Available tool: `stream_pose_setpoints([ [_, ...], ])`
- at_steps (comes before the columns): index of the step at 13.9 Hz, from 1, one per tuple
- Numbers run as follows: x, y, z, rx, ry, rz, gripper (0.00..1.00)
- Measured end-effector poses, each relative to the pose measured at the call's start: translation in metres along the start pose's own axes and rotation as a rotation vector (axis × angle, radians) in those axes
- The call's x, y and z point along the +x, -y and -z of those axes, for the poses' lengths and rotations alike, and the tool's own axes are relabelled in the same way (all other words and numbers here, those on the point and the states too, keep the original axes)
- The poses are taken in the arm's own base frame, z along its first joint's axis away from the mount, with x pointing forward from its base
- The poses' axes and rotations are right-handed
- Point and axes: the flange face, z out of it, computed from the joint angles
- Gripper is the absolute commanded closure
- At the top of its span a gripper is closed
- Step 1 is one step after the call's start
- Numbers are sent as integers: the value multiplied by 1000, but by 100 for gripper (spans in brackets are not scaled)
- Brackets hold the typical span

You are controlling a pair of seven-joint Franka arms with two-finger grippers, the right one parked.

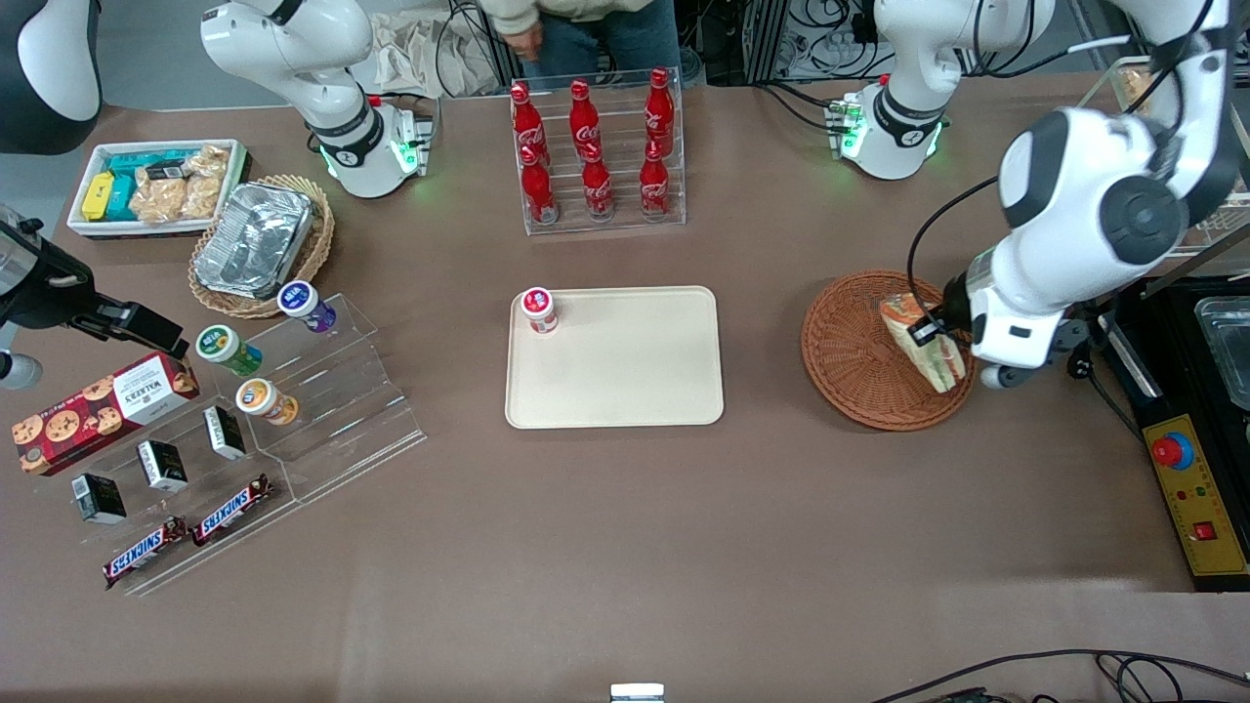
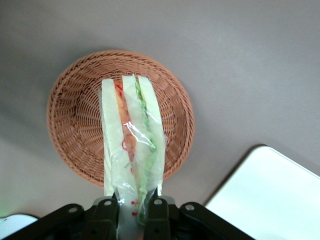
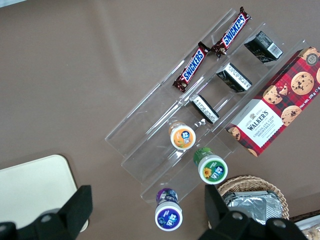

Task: Place sandwich from basket to tray
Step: 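Lift the sandwich out of the basket with the left gripper, then carry the sandwich over the beige tray with the left gripper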

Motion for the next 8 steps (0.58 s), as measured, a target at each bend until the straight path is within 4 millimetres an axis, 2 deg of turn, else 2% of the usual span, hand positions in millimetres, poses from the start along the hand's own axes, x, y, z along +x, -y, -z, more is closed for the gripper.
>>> stream_pose_setpoints([
  [1,-2,-2,11,2,1,-6,100],
  [2,-5,-4,13,11,9,-13,100],
  [5,-21,-20,2,45,37,-48,100],
  [8,-45,-43,-2,55,34,-50,100],
])
